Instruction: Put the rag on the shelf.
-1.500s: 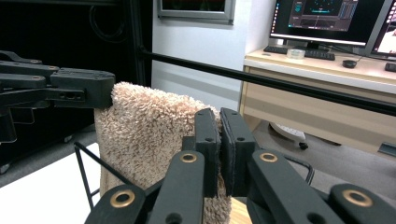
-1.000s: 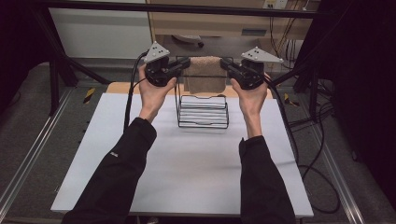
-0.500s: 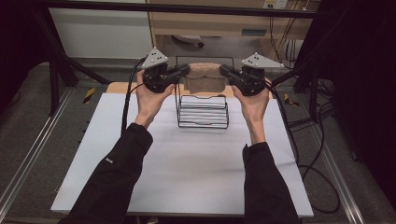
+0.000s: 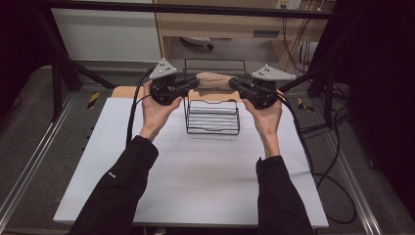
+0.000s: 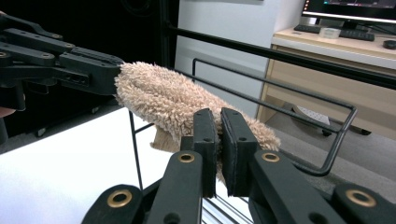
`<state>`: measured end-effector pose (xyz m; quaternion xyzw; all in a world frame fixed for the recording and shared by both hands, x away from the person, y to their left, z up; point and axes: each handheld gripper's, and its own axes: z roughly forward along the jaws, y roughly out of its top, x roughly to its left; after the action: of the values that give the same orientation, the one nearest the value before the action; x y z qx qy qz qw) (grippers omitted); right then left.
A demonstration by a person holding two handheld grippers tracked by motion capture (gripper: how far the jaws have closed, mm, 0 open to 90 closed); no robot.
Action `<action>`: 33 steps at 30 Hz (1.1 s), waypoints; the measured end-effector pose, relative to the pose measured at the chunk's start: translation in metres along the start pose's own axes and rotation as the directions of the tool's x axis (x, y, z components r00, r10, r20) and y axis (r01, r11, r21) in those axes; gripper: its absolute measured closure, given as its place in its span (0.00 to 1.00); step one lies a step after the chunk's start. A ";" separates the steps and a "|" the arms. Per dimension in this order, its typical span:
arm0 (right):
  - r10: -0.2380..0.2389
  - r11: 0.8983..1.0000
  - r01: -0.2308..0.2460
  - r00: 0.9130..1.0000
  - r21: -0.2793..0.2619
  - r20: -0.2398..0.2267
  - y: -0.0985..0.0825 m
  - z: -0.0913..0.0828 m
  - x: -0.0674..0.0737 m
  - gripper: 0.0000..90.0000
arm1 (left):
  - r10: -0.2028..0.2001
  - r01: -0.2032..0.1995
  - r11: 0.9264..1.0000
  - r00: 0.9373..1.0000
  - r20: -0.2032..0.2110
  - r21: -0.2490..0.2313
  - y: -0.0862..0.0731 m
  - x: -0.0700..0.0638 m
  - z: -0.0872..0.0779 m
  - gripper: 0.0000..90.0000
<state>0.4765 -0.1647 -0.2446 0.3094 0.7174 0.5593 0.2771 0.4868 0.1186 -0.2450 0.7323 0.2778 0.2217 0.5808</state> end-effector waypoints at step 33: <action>0.036 0.999 -0.036 0.998 0.001 -0.049 -0.007 -0.009 0.000 0.80 | -0.023 0.022 0.990 1.000 0.008 0.142 0.000 -0.005 0.010 1.00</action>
<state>0.4683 -0.1717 -0.2496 0.3083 0.7185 0.5716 0.2491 0.4893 0.1078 -0.2470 0.7697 0.2983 0.1913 0.5311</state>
